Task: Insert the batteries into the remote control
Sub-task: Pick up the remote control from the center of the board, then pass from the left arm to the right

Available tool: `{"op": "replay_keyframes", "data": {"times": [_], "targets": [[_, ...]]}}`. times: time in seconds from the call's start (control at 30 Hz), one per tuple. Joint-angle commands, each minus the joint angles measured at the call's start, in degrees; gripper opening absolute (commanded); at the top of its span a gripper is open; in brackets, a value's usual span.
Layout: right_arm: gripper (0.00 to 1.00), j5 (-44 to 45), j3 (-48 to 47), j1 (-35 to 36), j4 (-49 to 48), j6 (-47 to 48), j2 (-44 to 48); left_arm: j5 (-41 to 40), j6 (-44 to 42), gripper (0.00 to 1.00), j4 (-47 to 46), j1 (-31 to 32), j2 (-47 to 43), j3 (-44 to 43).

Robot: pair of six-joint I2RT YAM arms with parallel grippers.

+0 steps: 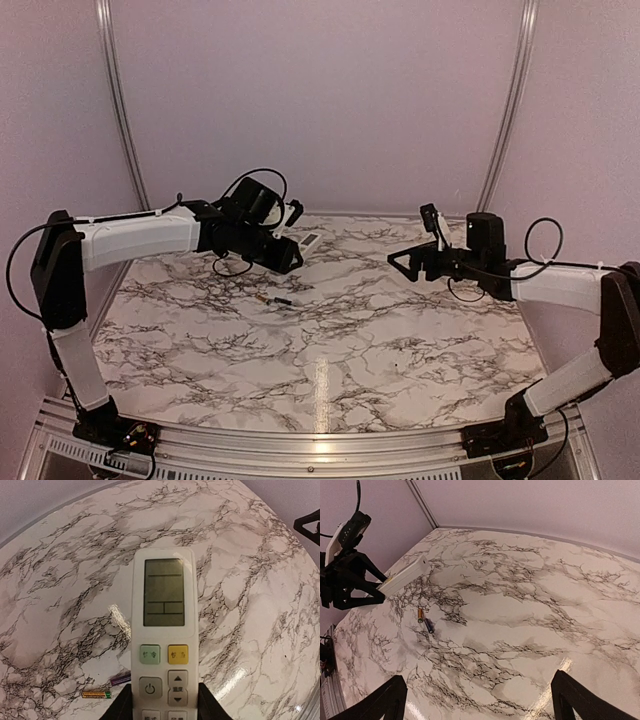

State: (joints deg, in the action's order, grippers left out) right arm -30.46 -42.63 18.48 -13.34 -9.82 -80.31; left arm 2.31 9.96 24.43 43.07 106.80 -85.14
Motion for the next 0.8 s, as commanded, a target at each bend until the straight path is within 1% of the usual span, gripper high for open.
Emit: {"op": "replay_keyframes", "data": {"times": [0.0,0.07,0.17,0.23,0.3,0.37,0.5,0.77], "targets": [[0.99,-9.43,-1.90,0.67,-0.84,2.32,4.64,17.45,-3.53,0.24,-2.42,-0.04,-5.72,2.47],[0.99,-13.97,-1.27,0.82,-3.65,0.86,6.10,25.00,-4.24,0.24,-4.14,-0.03,-7.70,4.36],[0.99,-21.58,-1.32,1.41,-6.15,-1.48,8.25,33.09,-5.24,0.24,-8.80,0.02,-13.07,9.05],[0.99,-24.95,-1.81,2.12,-7.28,-3.40,9.11,36.74,-5.46,0.24,-12.02,0.10,-15.83,11.21],[0.99,-25.85,-2.73,3.33,-6.47,-4.19,9.71,39.71,-5.71,0.24,-13.34,0.45,-17.41,12.02],[0.99,-26.42,-4.02,4.90,-4.79,-4.32,9.66,41.64,-6.06,0.24,-13.50,0.78,-18.01,11.93],[0.99,-27.71,-5.46,8.56,-5.03,-6.56,9.42,45.26,-6.09,0.23,-14.01,1.89,-17.80,11.15],[0.93,-29.30,-7.66,12.45,-5.02,-9.81,7.97,46.54,-9.16,0.23,-10.52,4.65,-16.07,8.21]]}}
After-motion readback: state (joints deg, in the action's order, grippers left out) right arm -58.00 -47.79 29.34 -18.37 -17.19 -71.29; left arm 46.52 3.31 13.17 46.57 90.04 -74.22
